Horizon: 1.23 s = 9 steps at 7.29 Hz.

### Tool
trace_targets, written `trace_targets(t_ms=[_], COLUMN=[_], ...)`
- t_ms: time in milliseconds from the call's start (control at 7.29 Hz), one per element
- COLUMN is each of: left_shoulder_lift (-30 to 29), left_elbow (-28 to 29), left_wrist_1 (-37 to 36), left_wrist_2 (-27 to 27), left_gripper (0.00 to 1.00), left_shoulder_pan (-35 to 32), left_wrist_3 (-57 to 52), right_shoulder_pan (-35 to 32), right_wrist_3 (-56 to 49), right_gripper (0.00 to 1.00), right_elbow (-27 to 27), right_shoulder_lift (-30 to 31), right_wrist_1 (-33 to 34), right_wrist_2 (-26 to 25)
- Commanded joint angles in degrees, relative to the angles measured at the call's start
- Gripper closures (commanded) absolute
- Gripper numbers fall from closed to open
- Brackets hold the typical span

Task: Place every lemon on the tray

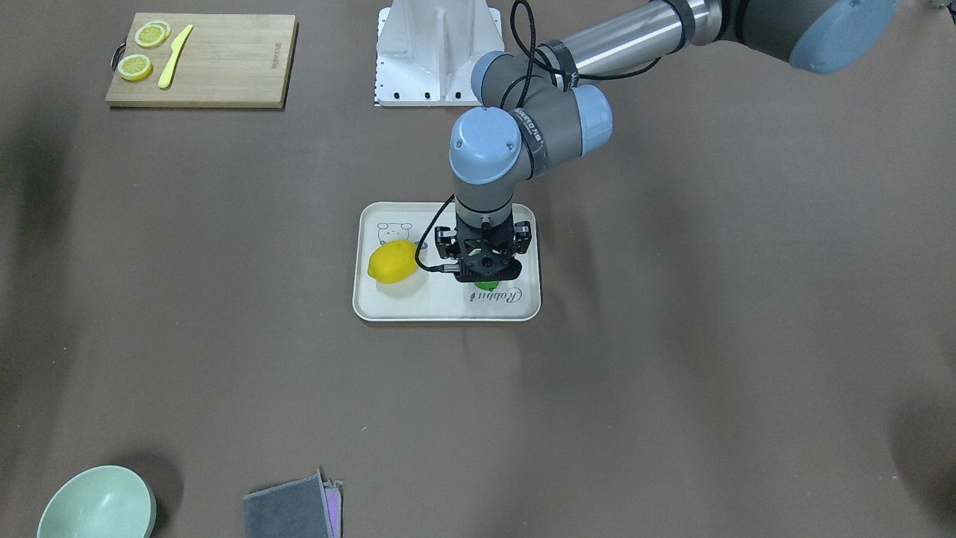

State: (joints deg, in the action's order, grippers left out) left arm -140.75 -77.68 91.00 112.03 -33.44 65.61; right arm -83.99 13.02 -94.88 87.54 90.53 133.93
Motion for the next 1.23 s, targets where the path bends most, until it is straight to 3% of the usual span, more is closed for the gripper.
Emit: trace_targets(t_ms=[0, 548, 685, 1097], left_shoulder_lift=[0.8, 12.3, 16.4, 28.6], left_elbow=[-3.1, -17.0, -17.5, -16.6], left_wrist_1=[-3.5, -16.3, -15.4, -15.9], left_wrist_2=[4.1, 13.1, 14.3, 15.8], left_gripper=[0.03, 0.03, 0.03, 0.03], left_shoulder_pan=[-4.7, -22.9, -26.3, -36.3], left_wrist_3=[-1.6, -17.7, -18.5, -38.1], right_shoulder_pan=[-1.8, -1.9, -1.9, -2.0], right_wrist_3=[-4.6, -3.9, -3.8, -4.0], right_gripper=[0.01, 0.01, 0.01, 0.01], right_elbow=[0.0, -0.1, -0.1, -0.1], right_shoulder_lift=[-0.2, -0.4, -0.2, 1.1], right_wrist_1=[2.9, 2.7, 2.6, 2.4], right_wrist_2=[-0.1, 0.3, 0.1, -0.1])
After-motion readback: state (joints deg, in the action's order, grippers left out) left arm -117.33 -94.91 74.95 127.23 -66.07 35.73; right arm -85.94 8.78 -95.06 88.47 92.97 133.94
